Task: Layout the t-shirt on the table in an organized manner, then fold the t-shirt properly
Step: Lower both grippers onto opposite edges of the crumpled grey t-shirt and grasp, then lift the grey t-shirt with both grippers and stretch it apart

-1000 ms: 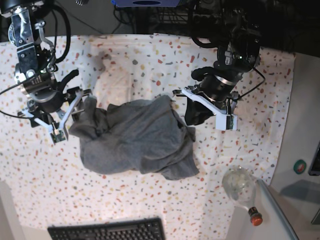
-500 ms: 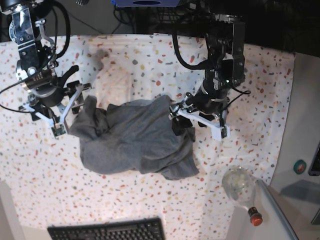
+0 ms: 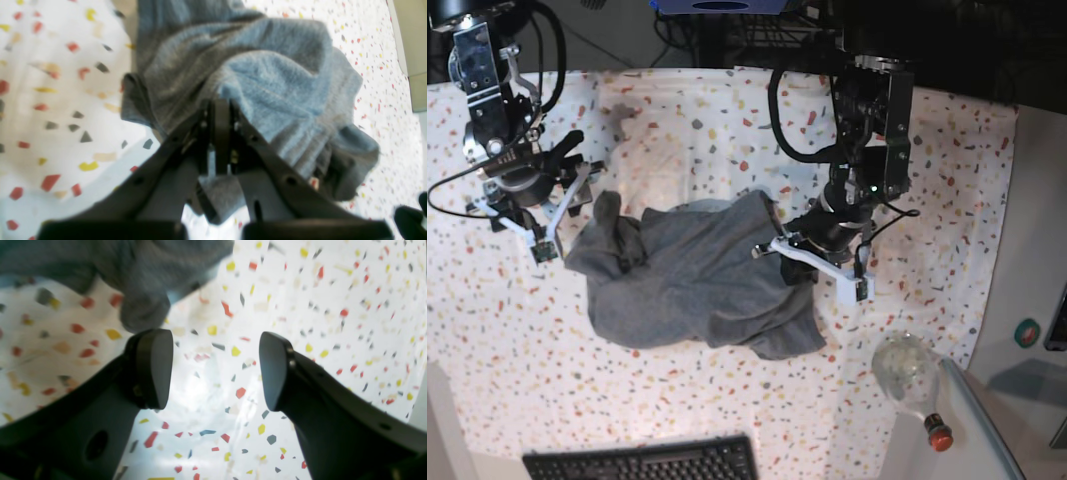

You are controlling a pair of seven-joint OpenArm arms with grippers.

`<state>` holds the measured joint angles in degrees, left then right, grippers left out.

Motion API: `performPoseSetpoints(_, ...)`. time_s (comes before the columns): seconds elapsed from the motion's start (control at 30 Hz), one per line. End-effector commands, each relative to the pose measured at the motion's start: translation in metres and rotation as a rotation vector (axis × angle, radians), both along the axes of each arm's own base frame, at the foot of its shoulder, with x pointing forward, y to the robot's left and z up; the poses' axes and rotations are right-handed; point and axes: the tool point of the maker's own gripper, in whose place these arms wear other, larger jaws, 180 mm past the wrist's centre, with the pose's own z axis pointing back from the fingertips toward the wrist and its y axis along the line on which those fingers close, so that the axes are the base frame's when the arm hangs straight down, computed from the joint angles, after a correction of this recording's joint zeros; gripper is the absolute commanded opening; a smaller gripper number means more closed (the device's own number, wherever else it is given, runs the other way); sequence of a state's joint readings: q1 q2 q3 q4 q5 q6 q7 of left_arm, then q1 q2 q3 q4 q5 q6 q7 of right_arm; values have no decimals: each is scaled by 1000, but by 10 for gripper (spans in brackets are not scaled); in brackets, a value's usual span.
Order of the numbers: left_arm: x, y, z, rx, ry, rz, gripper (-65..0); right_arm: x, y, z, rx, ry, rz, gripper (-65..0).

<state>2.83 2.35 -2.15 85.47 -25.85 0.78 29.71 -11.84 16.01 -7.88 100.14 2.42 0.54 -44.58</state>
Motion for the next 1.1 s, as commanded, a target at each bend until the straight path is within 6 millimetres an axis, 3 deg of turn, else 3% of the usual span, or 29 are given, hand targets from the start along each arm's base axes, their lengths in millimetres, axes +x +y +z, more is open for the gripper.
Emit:
performPoseSetpoints(0.0, 2, 16, 14, 17, -50, 29, -650, 13, -2, 10, -3, -63, 9, -269)
performPoseSetpoints(0.17, -38, 79, 26, 116, -63, 124, -650, 18, -3, 3, 9, -106, 21, -269)
performPoseSetpoints(0.33, -77, 117, 22, 215, -14, 132, -650, 22, 1, 8, 17, -124, 22, -269)
performPoseSetpoints(0.47, -109, 142, 14, 259, 43, 169, -650, 39, 8, 23, 29, -176, 36, -269)
performPoseSetpoints(0.6, -125, 154, 14, 279, 66, 193, -650, 47, 44, 28, 71, -187, 116, -269)
performPoseSetpoints(0.77, -126, 152, 12, 280, 72, 187, -650, 46, 90, 17, 114, -148, 234, -269)
performPoseSetpoints(0.9, -126, 151, 12, 276, 70, 187, -650, 55, 91, -1, 114, -103, 212, -269)
performPoseSetpoints(1.07, -126, 153, 13, 284, 68, 189, -650, 66, 74, -25, 74, -39, 183, -269)
